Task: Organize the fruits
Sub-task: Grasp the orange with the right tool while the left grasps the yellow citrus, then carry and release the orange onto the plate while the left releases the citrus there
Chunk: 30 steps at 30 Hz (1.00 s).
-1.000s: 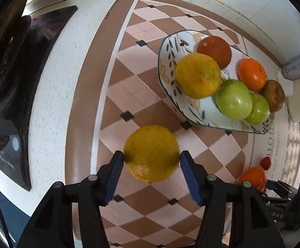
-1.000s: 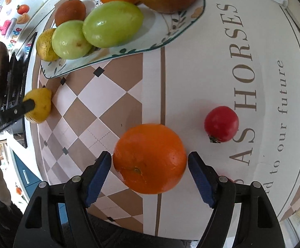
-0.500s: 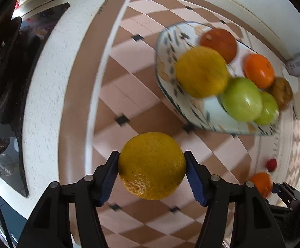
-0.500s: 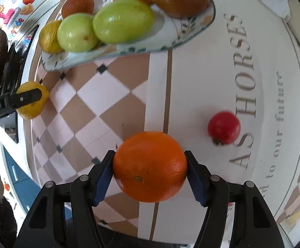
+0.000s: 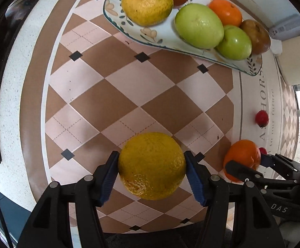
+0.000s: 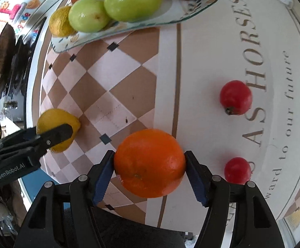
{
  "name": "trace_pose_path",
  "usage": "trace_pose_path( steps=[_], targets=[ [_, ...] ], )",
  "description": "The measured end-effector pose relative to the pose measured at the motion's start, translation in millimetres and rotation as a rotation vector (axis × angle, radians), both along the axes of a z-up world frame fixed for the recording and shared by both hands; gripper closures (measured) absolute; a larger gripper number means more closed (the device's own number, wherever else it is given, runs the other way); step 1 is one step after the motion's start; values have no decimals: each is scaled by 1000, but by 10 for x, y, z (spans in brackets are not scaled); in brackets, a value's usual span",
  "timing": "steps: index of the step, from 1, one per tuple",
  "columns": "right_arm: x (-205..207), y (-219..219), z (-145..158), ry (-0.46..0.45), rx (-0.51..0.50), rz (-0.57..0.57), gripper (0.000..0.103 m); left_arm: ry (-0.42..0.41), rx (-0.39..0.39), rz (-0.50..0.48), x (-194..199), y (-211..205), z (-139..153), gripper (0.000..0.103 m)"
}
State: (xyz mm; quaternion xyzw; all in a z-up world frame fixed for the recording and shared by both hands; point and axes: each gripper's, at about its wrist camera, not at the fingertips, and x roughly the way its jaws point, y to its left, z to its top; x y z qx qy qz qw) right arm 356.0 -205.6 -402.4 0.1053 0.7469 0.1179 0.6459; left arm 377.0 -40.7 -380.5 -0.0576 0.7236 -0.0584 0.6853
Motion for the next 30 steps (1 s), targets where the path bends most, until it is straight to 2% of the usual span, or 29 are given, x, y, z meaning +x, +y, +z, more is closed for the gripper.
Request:
trace_pose_path(
  steps=[3,5,9,14,17,20,23,30],
  targets=[
    [-46,63,21,-29,-36,40,35,-2,5,-10,24,-56,18,43],
    [-40,76,65,-41,-29,17,35,-16,5,-12,53,-106,98,43],
    [145,3,337,-87,46,-47,35,-75,-17,-4,151,-17,491,43],
    [764,-9,885,-228,132,-78,35,-173,-52,40,566,125,1041,43],
    [1223,75,1035,-298,113,-68,35,-216,-37,60,962,255,1256,43],
    [1644,211,1023,-317,91,-56,35,-232,9,73,1337,363,1292,43],
    [2014,283,944,-306,78,-46,35,-211,34,80,1612,416,1155,43],
    [2574,507,576,-224,43,-2,35,-82,36,97,2025,457,635,43]
  ],
)
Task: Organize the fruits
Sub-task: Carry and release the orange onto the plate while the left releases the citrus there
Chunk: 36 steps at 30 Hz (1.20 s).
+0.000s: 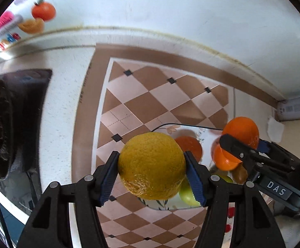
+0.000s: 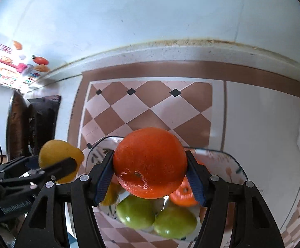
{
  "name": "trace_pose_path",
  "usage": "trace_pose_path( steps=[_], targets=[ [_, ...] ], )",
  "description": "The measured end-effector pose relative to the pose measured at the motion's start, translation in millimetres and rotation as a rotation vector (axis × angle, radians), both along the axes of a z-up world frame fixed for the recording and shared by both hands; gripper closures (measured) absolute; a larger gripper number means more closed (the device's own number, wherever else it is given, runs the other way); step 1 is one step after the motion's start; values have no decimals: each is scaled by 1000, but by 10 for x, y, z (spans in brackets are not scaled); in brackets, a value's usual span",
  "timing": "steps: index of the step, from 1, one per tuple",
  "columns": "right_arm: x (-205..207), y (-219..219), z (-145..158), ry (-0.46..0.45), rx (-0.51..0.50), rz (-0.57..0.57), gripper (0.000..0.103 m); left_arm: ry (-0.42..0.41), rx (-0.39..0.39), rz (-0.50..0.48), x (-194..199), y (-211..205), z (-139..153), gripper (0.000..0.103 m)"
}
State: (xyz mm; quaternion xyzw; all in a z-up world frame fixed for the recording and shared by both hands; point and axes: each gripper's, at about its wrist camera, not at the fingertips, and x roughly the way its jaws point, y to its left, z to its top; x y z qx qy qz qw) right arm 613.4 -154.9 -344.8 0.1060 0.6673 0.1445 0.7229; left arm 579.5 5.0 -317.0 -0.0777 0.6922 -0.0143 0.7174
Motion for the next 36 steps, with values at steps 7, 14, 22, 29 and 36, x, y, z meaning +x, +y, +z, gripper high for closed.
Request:
trace_pose_path(
  steps=[7,14,22,29,36],
  targets=[
    [150,43,-299,82,26,10,35,105,-77,56,70,101,-376,43],
    [182,81,-390,134,36,27,30,146,-151,83,104,143,-468,41],
    [184,18,-320,152,25,11,22,115,-135,58,127,174,-334,15],
    [-69,-88,11,54,-72,-3,9,-9,51,6,-22,193,-34,11],
    [-676,-236,276,-42,-205,-47,6,-109,175,-40,-416,131,234,11]
  ],
)
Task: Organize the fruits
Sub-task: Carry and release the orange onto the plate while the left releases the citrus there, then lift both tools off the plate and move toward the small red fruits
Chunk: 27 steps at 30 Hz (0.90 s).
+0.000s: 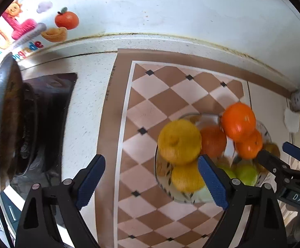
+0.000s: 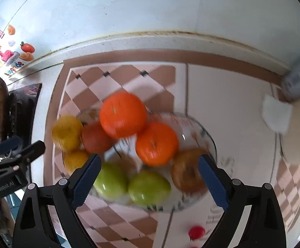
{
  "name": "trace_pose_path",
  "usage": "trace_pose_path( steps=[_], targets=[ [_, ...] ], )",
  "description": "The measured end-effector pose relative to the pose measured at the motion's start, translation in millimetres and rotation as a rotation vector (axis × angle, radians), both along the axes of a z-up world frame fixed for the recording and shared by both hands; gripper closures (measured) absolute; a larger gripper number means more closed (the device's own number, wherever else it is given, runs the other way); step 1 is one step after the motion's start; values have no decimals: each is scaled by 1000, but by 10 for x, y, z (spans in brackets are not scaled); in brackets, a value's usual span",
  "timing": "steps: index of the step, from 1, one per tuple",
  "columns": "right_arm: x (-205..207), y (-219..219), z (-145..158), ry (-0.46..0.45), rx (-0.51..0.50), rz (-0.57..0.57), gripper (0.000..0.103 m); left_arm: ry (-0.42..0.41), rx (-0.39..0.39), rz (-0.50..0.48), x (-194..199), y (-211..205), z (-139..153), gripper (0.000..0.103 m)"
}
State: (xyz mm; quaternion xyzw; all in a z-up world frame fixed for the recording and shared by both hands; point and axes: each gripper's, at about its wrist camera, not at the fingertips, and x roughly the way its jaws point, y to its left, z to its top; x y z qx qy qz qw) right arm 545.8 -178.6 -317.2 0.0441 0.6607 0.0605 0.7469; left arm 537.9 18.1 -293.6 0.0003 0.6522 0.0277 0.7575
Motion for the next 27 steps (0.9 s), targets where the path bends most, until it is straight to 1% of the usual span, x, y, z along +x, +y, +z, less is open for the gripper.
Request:
trace_pose_path(
  steps=[3,7,11,15,20,27],
  targets=[
    [-294,-43,32,-9,-28,-17,6,-17,25,-17,-196,-73,57,11],
    [-634,-99,115,-22,-42,-35,6,-41,27,-44,-431,-188,123,11],
    [-895,-147,269,-60,-67,-50,6,-65,25,-61,-660,-276,219,11],
    [-1165,-224,471,-93,-62,-73,6,-98,29,-77,-899,-347,359,11],
    [-1426,-247,735,-140,-57,-85,6,-162,22,-95,-1212,-401,639,11],
    [-1837,-225,1160,-224,-60,-82,6,-235,-8,-118,-1587,-428,1041,11]
  ],
)
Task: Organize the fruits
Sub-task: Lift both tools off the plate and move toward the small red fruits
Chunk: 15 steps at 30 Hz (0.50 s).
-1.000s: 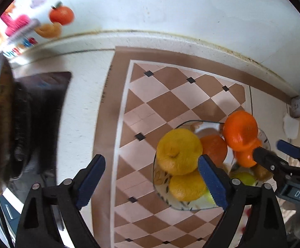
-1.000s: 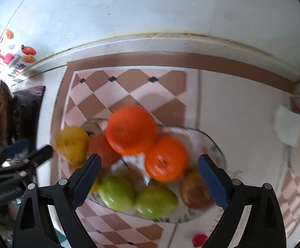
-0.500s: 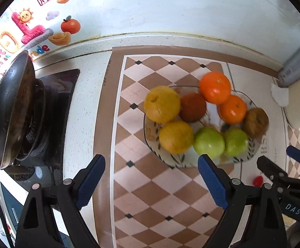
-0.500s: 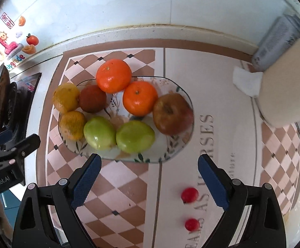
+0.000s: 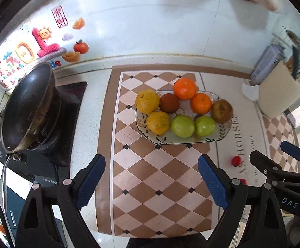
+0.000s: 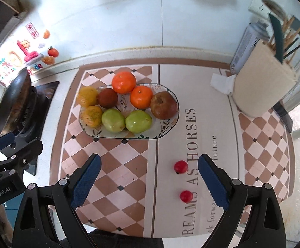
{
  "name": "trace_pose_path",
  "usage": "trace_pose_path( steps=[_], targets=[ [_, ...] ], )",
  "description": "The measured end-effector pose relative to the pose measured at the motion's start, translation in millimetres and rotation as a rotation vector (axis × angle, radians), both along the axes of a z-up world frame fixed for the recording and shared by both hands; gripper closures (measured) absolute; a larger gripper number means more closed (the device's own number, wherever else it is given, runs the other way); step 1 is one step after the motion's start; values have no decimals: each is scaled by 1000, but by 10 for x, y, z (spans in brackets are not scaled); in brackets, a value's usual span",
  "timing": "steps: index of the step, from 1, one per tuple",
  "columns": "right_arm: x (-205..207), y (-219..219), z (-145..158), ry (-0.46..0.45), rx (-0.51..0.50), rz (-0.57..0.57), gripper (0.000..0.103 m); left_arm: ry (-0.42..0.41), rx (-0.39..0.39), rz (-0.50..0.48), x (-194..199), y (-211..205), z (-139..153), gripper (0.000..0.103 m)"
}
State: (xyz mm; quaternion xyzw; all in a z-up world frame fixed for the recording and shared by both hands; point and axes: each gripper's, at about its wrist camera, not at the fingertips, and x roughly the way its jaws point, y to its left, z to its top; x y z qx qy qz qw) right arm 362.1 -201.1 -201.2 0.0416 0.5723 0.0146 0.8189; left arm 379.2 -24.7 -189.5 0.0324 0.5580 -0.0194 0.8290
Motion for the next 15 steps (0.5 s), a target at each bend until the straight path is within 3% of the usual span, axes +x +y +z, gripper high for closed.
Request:
trace_pose_path(
  steps=[15],
  targets=[
    [-796,-38,883,-162,44,-17,6,-139,-47,-33,-685,-24,721,11]
  ],
)
